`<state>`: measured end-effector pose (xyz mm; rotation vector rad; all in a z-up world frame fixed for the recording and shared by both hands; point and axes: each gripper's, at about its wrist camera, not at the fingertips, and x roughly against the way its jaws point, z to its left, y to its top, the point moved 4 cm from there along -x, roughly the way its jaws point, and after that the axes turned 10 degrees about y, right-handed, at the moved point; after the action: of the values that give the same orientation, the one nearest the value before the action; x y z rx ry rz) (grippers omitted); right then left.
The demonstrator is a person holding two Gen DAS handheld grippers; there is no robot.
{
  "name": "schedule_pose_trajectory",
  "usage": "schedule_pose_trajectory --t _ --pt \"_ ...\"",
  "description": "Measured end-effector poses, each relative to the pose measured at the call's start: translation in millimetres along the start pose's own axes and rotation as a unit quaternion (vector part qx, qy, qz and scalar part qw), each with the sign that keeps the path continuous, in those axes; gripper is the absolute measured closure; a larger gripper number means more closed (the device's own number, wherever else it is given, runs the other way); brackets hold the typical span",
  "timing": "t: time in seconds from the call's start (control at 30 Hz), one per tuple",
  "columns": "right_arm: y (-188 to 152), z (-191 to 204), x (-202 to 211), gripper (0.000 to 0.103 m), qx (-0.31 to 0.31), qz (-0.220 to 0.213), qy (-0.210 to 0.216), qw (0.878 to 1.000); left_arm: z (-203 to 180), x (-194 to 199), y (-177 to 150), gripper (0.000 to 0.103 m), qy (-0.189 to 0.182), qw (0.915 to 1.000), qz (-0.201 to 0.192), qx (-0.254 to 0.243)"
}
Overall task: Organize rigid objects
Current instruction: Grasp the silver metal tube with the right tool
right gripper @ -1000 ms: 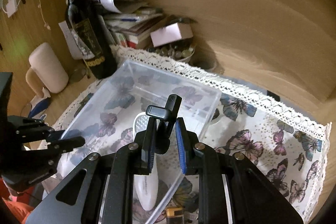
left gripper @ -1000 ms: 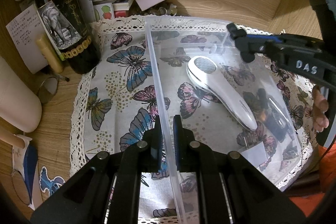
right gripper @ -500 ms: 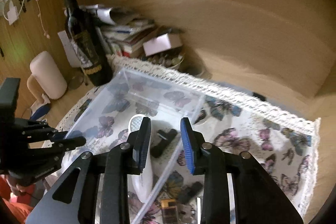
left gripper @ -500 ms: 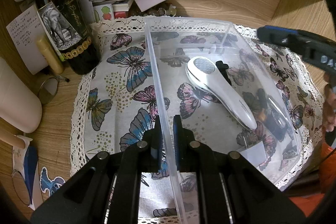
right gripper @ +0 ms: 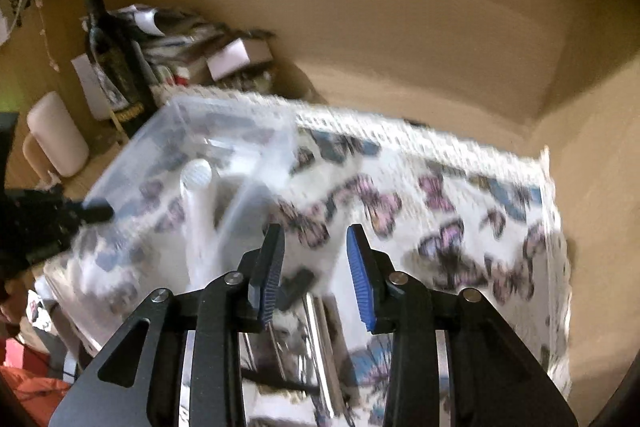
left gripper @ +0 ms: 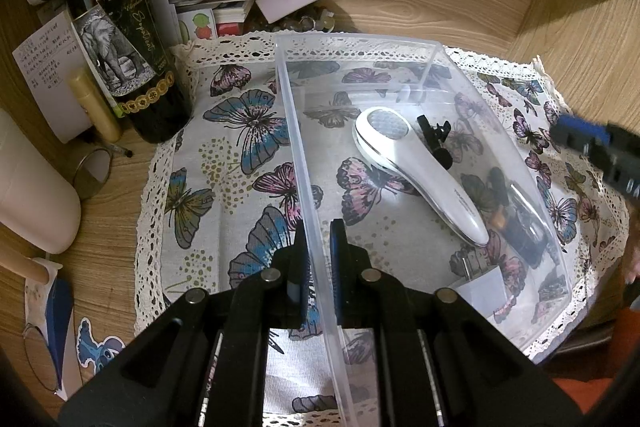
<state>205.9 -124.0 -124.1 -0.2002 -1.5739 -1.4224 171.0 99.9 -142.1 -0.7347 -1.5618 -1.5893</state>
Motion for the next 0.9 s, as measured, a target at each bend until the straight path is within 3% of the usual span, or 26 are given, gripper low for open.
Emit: schedule_pose_trajectory --t 0.23,0.43,0.53,0.57,0.9 --pt "-49 -17 -11 0.073 -0.036 0.046 -0.006 0.998 0 1 1 0.093 0.001 1.0 0.0 -0.001" --pt "-72 -23 -17 0.074 -0.049 0.076 0.0 0.996 0 1 0 0.093 0.001 1.0 0.0 0.0" --pt "-78 -23 -23 0.085 -0.046 0.087 -0.004 0.995 -1 1 1 0.093 0.001 1.0 0.0 0.0" --pt "-79 -23 -24 0.089 -0.046 0.086 -0.007 0.995 -1 1 1 0.093 0.001 1.0 0.0 0.0" --pt "-47 -28 -1 0.089 -0.053 0.016 -0.016 0.998 2 2 0 0.093 -0.001 1.0 0.002 0.004"
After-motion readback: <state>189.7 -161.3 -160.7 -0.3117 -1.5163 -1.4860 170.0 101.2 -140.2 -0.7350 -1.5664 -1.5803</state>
